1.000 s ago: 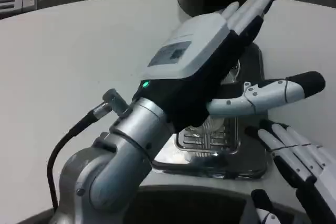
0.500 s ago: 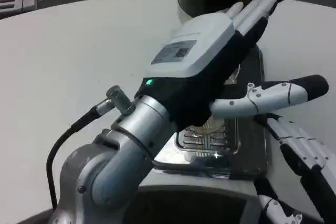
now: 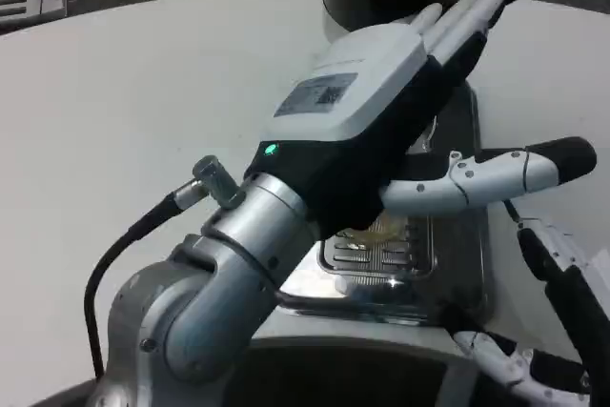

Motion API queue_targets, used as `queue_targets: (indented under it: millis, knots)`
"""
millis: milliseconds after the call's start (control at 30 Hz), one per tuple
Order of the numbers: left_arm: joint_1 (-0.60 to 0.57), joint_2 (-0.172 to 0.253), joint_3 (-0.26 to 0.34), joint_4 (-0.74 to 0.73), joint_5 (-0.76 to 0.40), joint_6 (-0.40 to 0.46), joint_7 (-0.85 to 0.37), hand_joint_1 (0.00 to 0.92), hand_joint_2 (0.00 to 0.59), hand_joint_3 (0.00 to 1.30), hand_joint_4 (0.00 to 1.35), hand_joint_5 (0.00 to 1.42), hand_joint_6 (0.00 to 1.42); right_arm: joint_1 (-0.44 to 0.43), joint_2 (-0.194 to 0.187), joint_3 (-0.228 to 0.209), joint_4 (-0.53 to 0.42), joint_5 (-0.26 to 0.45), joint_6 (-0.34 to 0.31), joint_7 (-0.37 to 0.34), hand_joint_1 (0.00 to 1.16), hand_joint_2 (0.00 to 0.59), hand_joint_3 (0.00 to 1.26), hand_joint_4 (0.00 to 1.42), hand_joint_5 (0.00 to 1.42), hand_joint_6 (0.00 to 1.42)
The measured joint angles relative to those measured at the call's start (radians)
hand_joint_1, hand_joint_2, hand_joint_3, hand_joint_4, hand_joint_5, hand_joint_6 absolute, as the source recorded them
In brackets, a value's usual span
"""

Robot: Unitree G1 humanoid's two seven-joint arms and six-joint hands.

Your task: Grasp the cup under the faucet to collect the drink, then remove the cup.

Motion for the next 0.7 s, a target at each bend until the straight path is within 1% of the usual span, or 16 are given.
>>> queue_targets:
  millis: [167, 433, 700]
  knots:
    - [0.000, 0.000, 0.000, -0.003, 0.023, 0.000, 0.000, 0.000, 0.134, 0.00, 0.00, 0.00, 0.00, -0.041, 0.009, 0.013, 0.013, 0.010, 0.027, 0.000, 0.47, 0.301, 0.01, 0.03, 0.05, 0.16]
    - [0.000, 0.000, 0.000, -0.003, 0.024, 0.000, -0.001, 0.000, 0.139, 0.00, 0.00, 0.00, 0.00, -0.072, 0.013, 0.034, 0.018, 0.036, 0.068, 0.002, 0.48, 0.280, 0.00, 0.02, 0.04, 0.15]
    - [0.003, 0.000, 0.003, -0.011, 0.030, 0.000, -0.010, 0.000, 0.141, 0.00, 0.00, 0.01, 0.00, -0.094, 0.014, 0.048, 0.023, 0.041, 0.104, 0.016, 0.49, 0.271, 0.00, 0.01, 0.03, 0.14]
